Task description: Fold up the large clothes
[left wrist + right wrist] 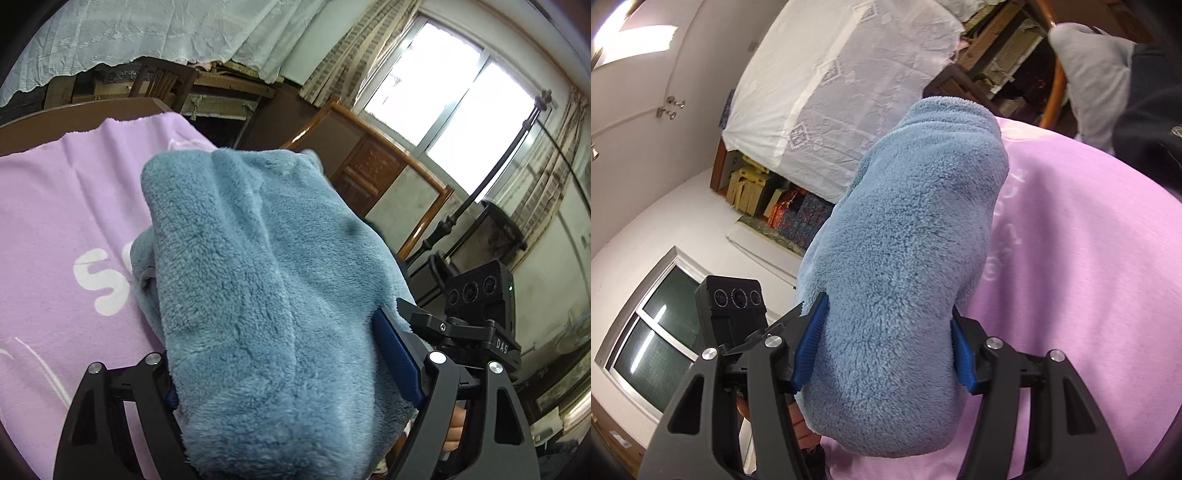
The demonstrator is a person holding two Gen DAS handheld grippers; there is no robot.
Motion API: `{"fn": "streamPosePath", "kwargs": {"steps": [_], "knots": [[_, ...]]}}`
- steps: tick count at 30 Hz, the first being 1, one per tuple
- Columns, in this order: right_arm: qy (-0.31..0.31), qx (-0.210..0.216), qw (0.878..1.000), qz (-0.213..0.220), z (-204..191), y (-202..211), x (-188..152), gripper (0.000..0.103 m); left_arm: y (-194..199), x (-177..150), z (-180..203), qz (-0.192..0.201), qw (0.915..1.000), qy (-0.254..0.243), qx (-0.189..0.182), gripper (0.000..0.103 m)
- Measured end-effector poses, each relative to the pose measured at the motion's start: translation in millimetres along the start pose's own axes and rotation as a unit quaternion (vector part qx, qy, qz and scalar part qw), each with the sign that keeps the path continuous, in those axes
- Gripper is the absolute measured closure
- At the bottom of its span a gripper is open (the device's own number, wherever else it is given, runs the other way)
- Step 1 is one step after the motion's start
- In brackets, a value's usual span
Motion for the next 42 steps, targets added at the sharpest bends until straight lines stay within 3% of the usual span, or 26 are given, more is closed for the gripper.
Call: {"fn": "streamPosePath", "kwargs": {"steps": [6,10,22,34,42], "knots": [[-0.026,-0.032,0.999,-0.018,33,-12,-6,0.045,-23,-16,-1,-0.030,0.9956,-0.052,0.071,0.019],[-0.022,-0.036,0.999,-0.016,42,-13,-12,0.046,-26,-20,1,-0.033,0.9919,-0.075,0.097,0.019],[0.015,-0.086,0.996,-0.007,39,-19,-13,0.046,-24,-30,1,-0.034,0.9839,-0.104,0.141,0.019],[0.044,-0.138,0.989,0.005,36,-18,-18,0.038,-19,-37,3,-0.027,0.9795,-0.110,0.166,0.019],[0.054,-0.146,0.988,0.006,36,-15,-22,0.038,-15,-41,4,-0.023,0.9792,-0.107,0.171,0.019]]}}
Point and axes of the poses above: each gripper's, at about its wrist camera, not at the fingertips, and y roughly against the way its jaws point, z to its right, x to its top, the point moved 8 cm from there along -y, roughly the way its jaws point, and after that the axes turned 10 degrees about -x, right-handed, at the moved point
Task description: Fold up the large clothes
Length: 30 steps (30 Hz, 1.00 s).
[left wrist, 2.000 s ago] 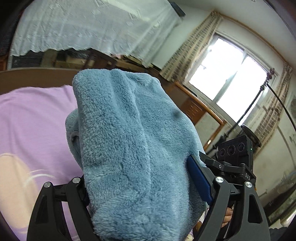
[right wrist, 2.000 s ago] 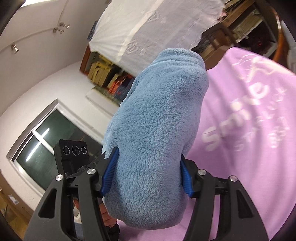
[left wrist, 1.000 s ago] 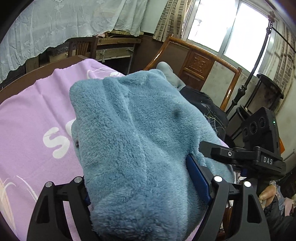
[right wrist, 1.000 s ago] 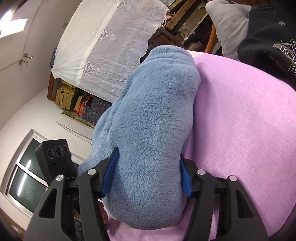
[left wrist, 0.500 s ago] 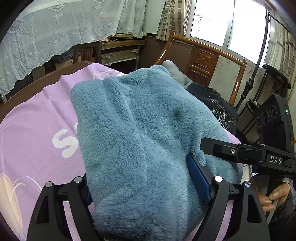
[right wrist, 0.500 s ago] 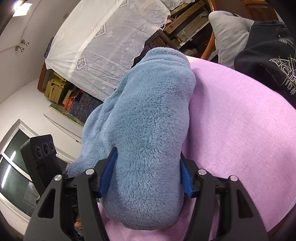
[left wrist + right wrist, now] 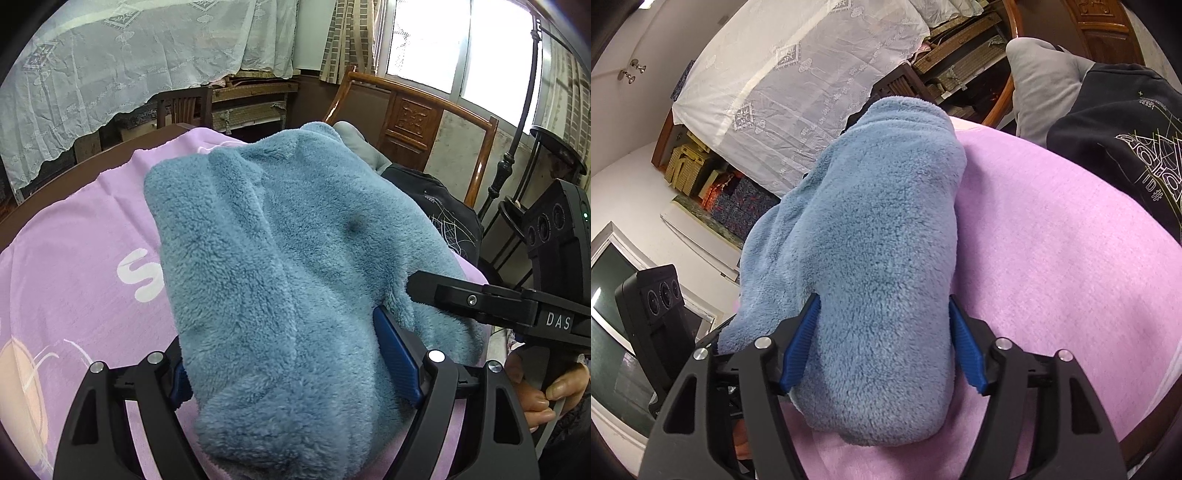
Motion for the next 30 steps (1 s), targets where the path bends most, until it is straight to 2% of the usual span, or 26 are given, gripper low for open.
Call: {"fn": "streamPosePath", "kwargs": {"steps": [20,25,30], "knots": [[0.005,-0.004,1.000,0.005,-1,0,0,0.035,4,-3,4,0.010,0.9993,-0.025,0.027,0.017],[0.007,-0.006,1.000,0.007,-1,2,0,0.034,16,1,-3,0.009,0.9999,-0.008,0.005,0.018],[0.046,-0.045,0.997,0.045,-6,19,11,0.034,40,26,-21,0.031,0.9994,0.015,0.007,0.018]]}}
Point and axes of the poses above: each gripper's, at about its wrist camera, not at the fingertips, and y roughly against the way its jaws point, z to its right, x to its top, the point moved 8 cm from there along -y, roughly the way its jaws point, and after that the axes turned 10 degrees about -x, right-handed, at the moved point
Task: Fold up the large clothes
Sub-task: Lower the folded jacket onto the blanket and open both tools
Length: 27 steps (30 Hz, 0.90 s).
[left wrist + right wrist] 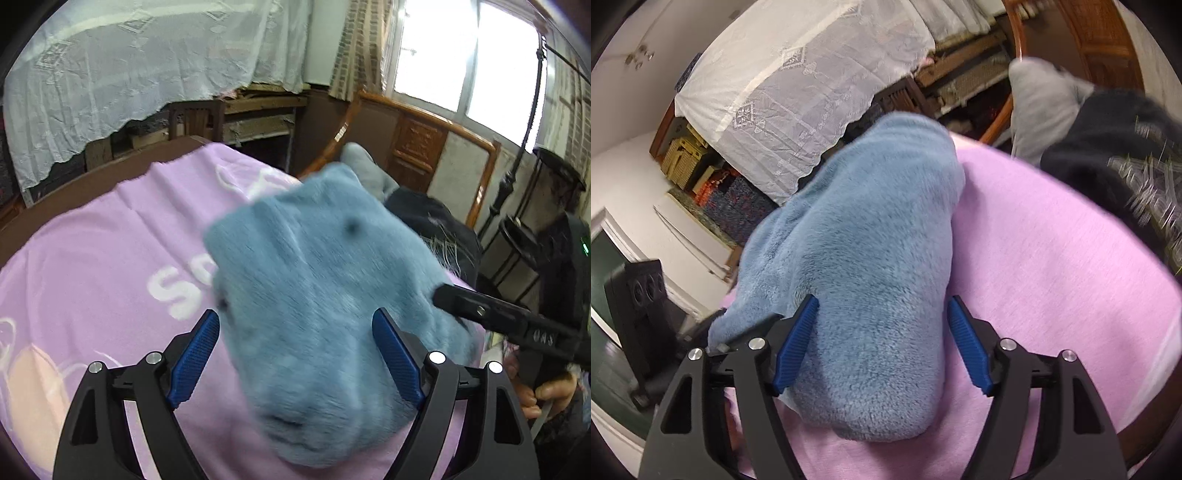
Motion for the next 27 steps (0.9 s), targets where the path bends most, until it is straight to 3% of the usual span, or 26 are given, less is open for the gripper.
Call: {"fn": "streamPosePath", "kwargs": {"steps": [6,11,15,18,22,27], "knots": [[0.055,-0.052,0.995,0.071,-14,22,33,0.038,-4,42,-11,0.007,0.9997,0.011,0.018,0.018],[0.075,-0.058,0.993,0.076,-32,9,59,0.067,-45,49,-17,-0.027,0.9989,0.012,0.037,0.018],[0.112,-0.088,0.988,0.056,-46,-18,62,0.068,-70,33,-29,-0.053,0.9975,0.028,0.038,0.016],[0.131,-0.106,0.985,0.023,-45,-43,48,0.067,-77,22,-42,-0.056,0.9967,0.057,0.015,0.013],[0.128,-0.109,0.985,0.027,-44,-47,41,0.067,-75,18,-47,-0.057,0.9951,0.080,-0.008,0.012],[0.132,-0.121,0.983,0.047,-46,-32,32,0.067,-54,15,-41,-0.039,0.9973,0.060,0.018,0.012]]}}
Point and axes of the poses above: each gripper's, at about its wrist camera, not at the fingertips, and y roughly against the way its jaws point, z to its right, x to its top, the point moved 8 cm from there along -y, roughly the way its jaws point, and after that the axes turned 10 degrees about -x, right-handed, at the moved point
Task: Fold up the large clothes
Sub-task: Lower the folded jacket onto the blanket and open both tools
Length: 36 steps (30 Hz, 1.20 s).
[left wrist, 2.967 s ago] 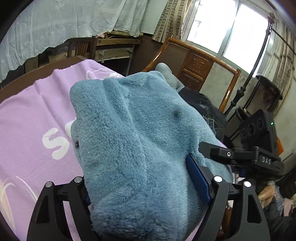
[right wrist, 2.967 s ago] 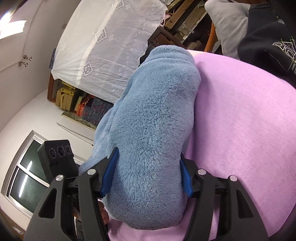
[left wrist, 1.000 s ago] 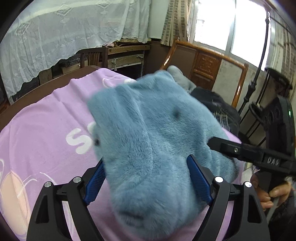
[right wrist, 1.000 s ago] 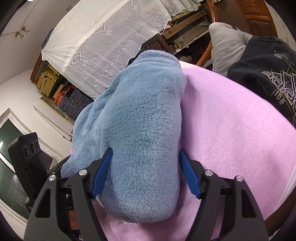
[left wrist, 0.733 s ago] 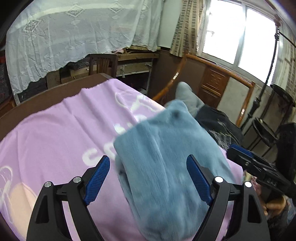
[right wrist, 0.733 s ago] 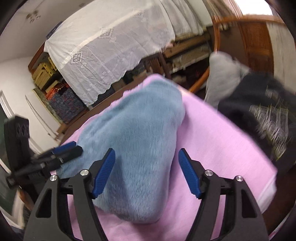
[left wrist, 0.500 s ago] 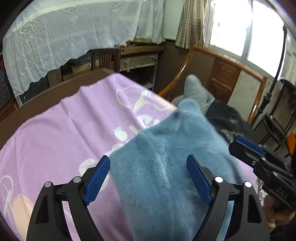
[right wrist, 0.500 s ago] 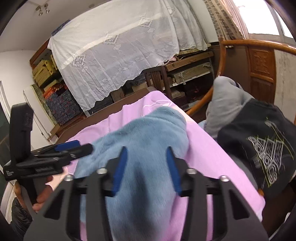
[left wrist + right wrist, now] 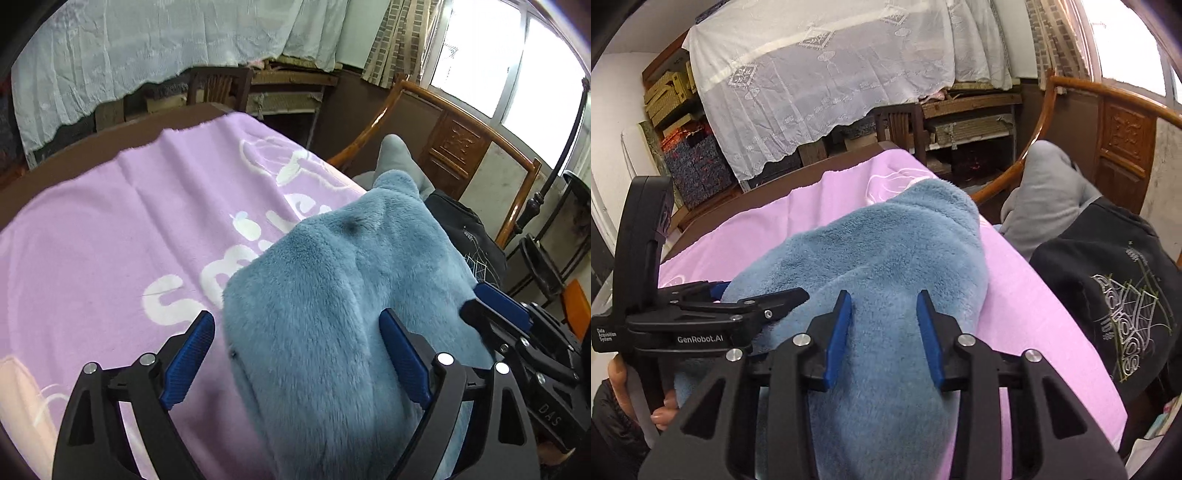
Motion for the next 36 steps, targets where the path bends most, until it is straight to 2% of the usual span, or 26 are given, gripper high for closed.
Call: {"fn": "streamPosePath", "kwargs": {"steps": [2,7,12,21,25,29,32,34,36], "knots": [[0.008,-0.008,1.000,0.009,0,12,-6,0.064,9,-5,-1,0.008,0.9999,-0.006,0.012,0.012],[0.021,-0.014,1.000,0.012,5,31,-28,0.062,22,-28,2,0.009,0.9999,0.000,0.010,0.012],[0.019,-0.009,1.000,0.010,10,51,-47,0.060,32,-46,6,0.012,0.9996,0.001,0.025,0.012],[-0.025,0.035,0.999,-0.022,14,80,-76,0.053,62,-79,17,0.001,0.9991,0.021,0.036,0.012],[-0.021,0.043,0.998,-0.036,17,98,-92,0.040,88,-83,37,0.018,0.9983,0.000,0.056,0.012],[-0.029,0.057,0.997,-0.037,14,121,-90,0.027,117,-79,56,0.040,0.9965,-0.010,0.073,0.010],[-0.042,0.080,0.996,-0.022,10,147,-78,0.016,147,-68,69,0.074,0.9914,-0.024,0.105,0.004],[-0.040,0.077,0.996,-0.001,10,167,-66,0.011,171,-59,78,0.105,0.9874,-0.026,0.116,0.004],[-0.036,0.069,0.997,0.022,11,185,-56,0.009,186,-54,85,0.118,0.9860,-0.027,0.114,0.004]]}}
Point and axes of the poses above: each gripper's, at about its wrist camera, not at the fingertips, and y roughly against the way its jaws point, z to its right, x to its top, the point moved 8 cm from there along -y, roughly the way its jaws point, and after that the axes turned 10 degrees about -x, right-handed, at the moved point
